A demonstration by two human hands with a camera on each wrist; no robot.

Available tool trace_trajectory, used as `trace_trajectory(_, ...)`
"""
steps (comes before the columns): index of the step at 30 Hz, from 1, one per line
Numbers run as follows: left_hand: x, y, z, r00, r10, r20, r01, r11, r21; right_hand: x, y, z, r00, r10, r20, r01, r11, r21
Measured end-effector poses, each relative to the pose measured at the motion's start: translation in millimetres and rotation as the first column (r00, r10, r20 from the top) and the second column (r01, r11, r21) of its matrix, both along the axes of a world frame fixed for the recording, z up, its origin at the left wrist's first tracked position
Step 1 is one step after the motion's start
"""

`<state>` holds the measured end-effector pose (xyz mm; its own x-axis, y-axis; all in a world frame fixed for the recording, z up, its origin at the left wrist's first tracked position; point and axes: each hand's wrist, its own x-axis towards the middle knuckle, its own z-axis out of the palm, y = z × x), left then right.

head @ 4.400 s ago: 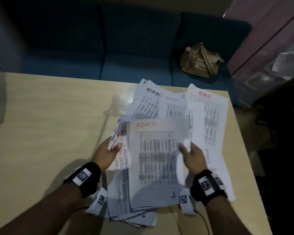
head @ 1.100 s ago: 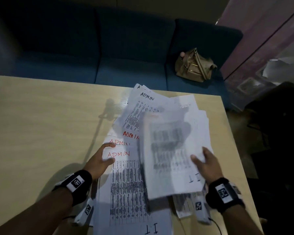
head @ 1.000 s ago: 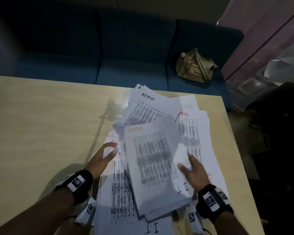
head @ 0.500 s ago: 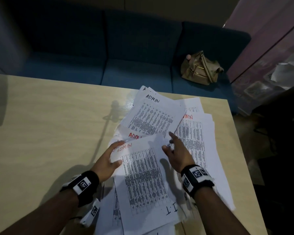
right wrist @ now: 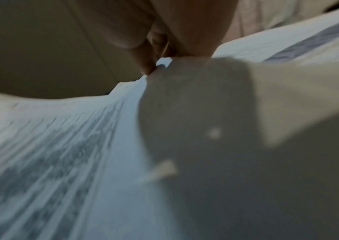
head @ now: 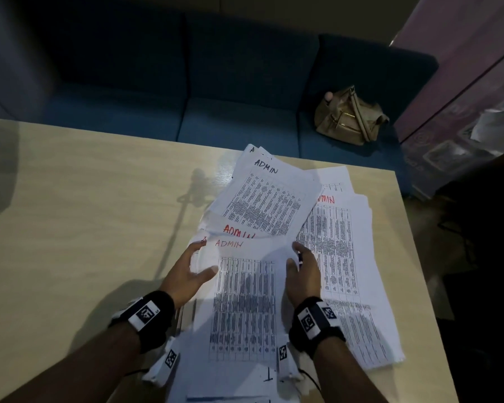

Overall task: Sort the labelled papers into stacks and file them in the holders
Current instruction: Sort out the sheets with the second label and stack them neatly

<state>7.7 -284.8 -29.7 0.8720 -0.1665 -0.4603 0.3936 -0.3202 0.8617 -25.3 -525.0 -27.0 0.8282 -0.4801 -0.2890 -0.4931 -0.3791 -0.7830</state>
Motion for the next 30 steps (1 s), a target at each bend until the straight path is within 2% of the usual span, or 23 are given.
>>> trace_trajectory(5, -0.2, 0.0, 0.6, 0.998, -0.034, 0.054, 0.037, 0.997, -0.065, -11.7, 12.4, -9.6, 0.993, 0.118, -0.006, -0.118, 0.993, -0.014)
trace_trajectory(8, 1.3, 2.1, 3.7, 0.992, -0.113, 0.052, 0.116, 0.992, -0.057, -9.7, 3.0, -12.8, 0.991, 0.126, 0.039, -0.121, 0.987, -0.110)
trace_trajectory(10, 1.8, 1.8, 3.2, 0.987, -0.153, 0.051, 0.156, 0.986, -0.063, -4.0, -5.0, -10.3, 0.978, 0.206, 0.006, -0.202, 0.961, -0.187)
trace_trajectory(12, 2.0, -0.7, 1.4, 0.987, -0.155, 0.051, 0.159, 0.985, -0.065, 2.0, -9.2, -5.6, 0.926, 0.362, -0.107, -0.377, 0.883, -0.279)
trace_trajectory(15, 1.4, -5.7, 0.9, 0.987, -0.147, 0.059, 0.151, 0.986, -0.074, 7.9, -8.4, 3.0, 0.788, 0.532, -0.309, -0.615, 0.709, -0.345)
trace_trajectory(16, 0.7, -6.2, 0.6, 0.988, -0.145, 0.060, 0.149, 0.985, -0.082, 9.2, -8.0, 5.0, 0.775, 0.533, -0.340, -0.630, 0.698, -0.340)
trace_trajectory(20, -0.6, -4.5, -0.7, 0.985, -0.131, 0.109, 0.141, 0.986, -0.089, 10.2, -6.2, 2.1, 0.851, 0.421, -0.315, -0.510, 0.804, -0.304)
trace_trajectory(22, -1.5, -3.9, -1.6, 0.988, -0.124, 0.093, 0.133, 0.987, -0.089, 7.6, -2.3, -1.0, 0.852, 0.415, -0.319, -0.508, 0.804, -0.310)
trace_trajectory(24, -4.0, -4.4, -1.6, 0.987, -0.136, 0.083, 0.143, 0.986, -0.080, 2.4, 3.4, -1.3, 0.866, 0.409, -0.289, -0.486, 0.826, -0.286)
trace_trajectory(26, -5.0, -5.4, -2.3, 0.980, -0.157, 0.119, 0.161, 0.987, -0.028, -0.2, 7.8, 2.2, 0.896, 0.404, -0.184, -0.442, 0.847, -0.296)
trace_trajectory(28, -4.3, -7.5, -0.3, 0.979, -0.149, 0.140, 0.153, 0.988, -0.017, 1.9, 10.1, 9.7, 0.874, 0.476, -0.098, -0.469, 0.773, -0.427)
trace_trajectory(29, -3.9, -8.8, 2.4, 0.981, -0.138, 0.138, 0.142, 0.990, -0.021, 3.5, 10.4, 13.3, 0.849, 0.521, -0.091, -0.498, 0.728, -0.471)
trace_trajectory(30, -3.4, -10.8, 4.6, 0.984, -0.125, 0.124, 0.131, 0.991, -0.036, 5.7, 11.2, 20.6, 0.817, 0.559, -0.144, -0.551, 0.683, -0.480)
